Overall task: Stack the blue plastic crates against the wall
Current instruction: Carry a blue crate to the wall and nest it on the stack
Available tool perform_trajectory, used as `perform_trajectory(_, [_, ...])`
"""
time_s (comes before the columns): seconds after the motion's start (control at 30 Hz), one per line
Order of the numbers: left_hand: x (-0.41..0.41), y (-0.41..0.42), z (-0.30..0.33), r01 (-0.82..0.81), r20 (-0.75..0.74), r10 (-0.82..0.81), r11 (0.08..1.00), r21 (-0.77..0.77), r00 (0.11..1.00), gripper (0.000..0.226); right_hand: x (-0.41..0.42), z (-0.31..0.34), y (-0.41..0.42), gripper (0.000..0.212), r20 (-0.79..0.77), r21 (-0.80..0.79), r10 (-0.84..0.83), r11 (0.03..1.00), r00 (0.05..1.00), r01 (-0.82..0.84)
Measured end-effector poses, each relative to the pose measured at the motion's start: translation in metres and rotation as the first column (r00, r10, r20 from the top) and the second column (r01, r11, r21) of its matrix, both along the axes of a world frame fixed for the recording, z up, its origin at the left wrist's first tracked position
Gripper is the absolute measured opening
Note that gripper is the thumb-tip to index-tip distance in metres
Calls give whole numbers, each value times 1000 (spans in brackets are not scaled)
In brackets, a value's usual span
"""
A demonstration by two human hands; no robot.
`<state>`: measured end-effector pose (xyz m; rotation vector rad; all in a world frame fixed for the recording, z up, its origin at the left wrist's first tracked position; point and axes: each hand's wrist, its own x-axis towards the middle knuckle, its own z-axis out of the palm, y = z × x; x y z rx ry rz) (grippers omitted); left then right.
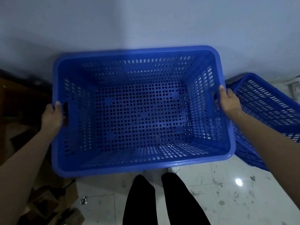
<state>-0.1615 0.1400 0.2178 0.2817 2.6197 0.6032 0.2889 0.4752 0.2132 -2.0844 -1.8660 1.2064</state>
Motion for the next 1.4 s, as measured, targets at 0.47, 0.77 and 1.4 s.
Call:
perform_trajectory(0.47, [93, -91, -16, -6, -352, -90, 965, -263, 932, 42, 71, -18, -131, 38, 403, 271, -101, 963, 909, -13])
perform_trajectory(0.77, [56, -40, 7, 110, -189, -163, 958, -264, 968, 56, 30, 9, -69, 71, 600, 151, 222, 912, 769, -381])
perform_trajectory(1.4, [-55, 129, -1, 378, -198, -475, 842, -385, 857, 96, -121, 7, 71, 113, 653, 59, 414, 807, 634, -587])
